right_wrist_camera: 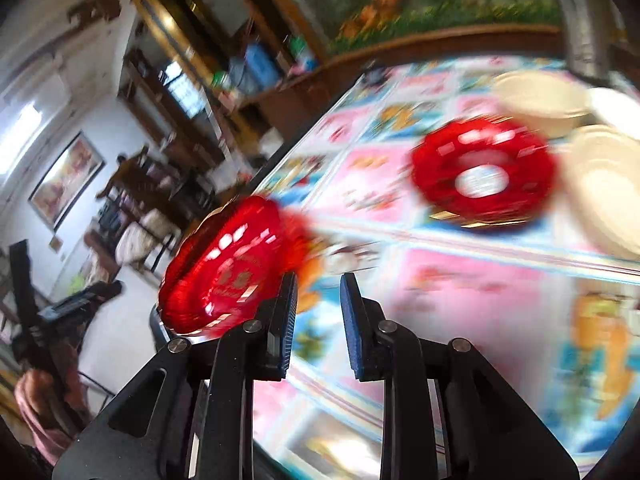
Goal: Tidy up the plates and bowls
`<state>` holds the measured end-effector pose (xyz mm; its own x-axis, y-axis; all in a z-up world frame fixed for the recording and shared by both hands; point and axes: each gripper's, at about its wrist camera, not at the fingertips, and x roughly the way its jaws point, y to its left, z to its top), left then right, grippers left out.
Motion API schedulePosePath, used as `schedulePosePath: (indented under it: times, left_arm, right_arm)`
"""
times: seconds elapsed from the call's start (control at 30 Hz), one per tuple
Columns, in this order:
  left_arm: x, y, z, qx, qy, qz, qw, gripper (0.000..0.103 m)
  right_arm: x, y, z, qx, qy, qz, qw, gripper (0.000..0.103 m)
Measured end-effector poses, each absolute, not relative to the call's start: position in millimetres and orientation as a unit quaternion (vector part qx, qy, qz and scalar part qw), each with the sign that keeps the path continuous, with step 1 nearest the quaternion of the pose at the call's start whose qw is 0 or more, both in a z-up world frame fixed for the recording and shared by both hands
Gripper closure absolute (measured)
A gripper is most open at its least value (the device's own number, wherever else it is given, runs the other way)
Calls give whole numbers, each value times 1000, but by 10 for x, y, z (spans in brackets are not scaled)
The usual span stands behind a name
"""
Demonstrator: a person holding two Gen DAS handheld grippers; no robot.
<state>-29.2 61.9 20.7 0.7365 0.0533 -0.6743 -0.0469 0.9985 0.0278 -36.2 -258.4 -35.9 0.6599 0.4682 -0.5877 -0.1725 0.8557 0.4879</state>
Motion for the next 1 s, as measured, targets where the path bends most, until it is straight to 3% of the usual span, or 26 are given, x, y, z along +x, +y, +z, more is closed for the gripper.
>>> schedulePosePath:
  times: [0.03, 0.13, 0.2, 0.23, 0.57, 1.0]
  left_arm:
    - [-301, 524, 270, 8, 349, 14, 937, 20]
    - [-277, 113, 410, 36, 324, -32, 945, 20]
    - [-201, -211, 433, 50, 325, -69, 942, 19]
    - [-134, -352, 427, 51, 334, -83, 937, 19]
    - [581, -1417, 120, 5, 414, -135, 900, 19]
    - [1024, -1611, -172, 11, 456, -86, 886, 19]
  right_arm:
    - [-426, -2701, -330, 201, 364, 169, 894, 80]
    - [-641, -3069, -214, 209, 332, 124, 911, 72]
    - [-749, -3270, -157, 211, 312, 95, 922, 55]
    - [-794, -3366, -137, 216, 303, 84, 924, 53]
    - [-690, -3892, -269, 343, 304, 104, 883, 53]
    - [-343, -3620, -247, 193, 331, 2, 924, 53]
